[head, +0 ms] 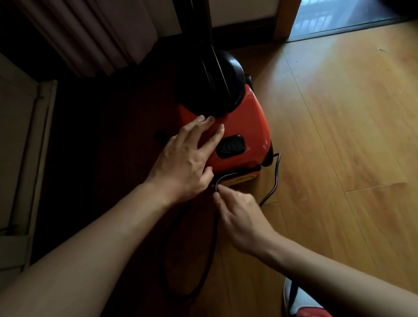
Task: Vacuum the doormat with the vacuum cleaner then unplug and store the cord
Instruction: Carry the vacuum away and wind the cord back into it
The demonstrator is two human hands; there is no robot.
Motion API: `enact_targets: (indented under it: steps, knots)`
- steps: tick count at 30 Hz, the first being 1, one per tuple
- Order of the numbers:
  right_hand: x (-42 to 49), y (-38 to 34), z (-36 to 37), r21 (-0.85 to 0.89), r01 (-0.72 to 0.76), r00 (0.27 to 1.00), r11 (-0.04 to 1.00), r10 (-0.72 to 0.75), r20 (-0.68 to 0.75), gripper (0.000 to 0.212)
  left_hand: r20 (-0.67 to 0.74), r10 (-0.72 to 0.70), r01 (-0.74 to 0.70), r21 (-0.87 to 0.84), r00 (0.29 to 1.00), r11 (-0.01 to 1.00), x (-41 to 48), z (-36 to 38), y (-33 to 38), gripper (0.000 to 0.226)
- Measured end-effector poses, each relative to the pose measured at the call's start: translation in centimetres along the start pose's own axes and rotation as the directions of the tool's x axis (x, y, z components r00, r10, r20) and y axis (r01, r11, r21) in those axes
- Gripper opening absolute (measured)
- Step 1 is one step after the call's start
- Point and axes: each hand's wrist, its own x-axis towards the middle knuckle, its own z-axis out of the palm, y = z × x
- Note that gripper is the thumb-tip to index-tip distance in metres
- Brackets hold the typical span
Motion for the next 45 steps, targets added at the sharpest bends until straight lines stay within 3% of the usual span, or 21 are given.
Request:
enact_targets:
  steps: [6,9,12,15,18,21,32,38,45]
  knots:
    - [2.2,1.9,2.6,-0.192,-0.052,0.975,0.98,0.091,0.201,0.033,0.001,0.017,-0.017,0.007,1.0,1.0,-0.1,0.1,-0.2,0.084]
    - [3.4,2.3,3.1,0.035,-0.166,0.955,0.985,0.152,0.256,0.03,0.003,0.031,-0.031,0.025,1.0,0.999,-0.1,0.3,-0.4,0.09]
    - [4.1,3.8,3.5,0.319,-0.353,0.9,0.88,0.227,0.371,0.039,0.018,0.047,-0.048,0.052,0.999,0.998,-0.3,0.5,-0.6,0.1]
    - [4.3,5.3,3.2,0.348,-0.474,0.848,0.809,0.314,0.426,0.053,0.048,0.048,-0.051,0.064,0.998,0.997,-0.5,0.9,-0.6,0.112]
    - [5.2,6.7,2.8,0.292,-0.54,0.825,0.789,0.429,0.367,0.053,0.052,0.044,-0.047,0.063,0.998,0.997,-0.6,1.1,-0.6,0.116]
    - [5.6,8.2,2.0,0.238,-0.535,0.835,0.811,0.463,0.299,0.036,0.052,0.051,-0.054,0.058,0.997,0.997,-0.5,1.2,-0.9,0.117]
    - [4.8,9.6,-5.1,0.414,-0.587,0.802,0.695,0.57,0.18,0.017,0.005,0.054,-0.054,0.04,0.999,0.998,-0.4,1.3,-1.1,0.111]
    - [4.4,9.2,-6.9,0.496,-0.603,0.774,0.625,0.609,0.173,0.016,0.025,0.044,-0.044,0.033,0.999,0.998,-0.4,0.8,-0.9,0.108]
    - [4.2,6.8,-8.8,0.464,-0.527,0.827,0.712,0.555,0.087,0.031,0.068,0.024,-0.026,0.032,0.997,0.999,-0.3,-0.1,-0.4,0.104]
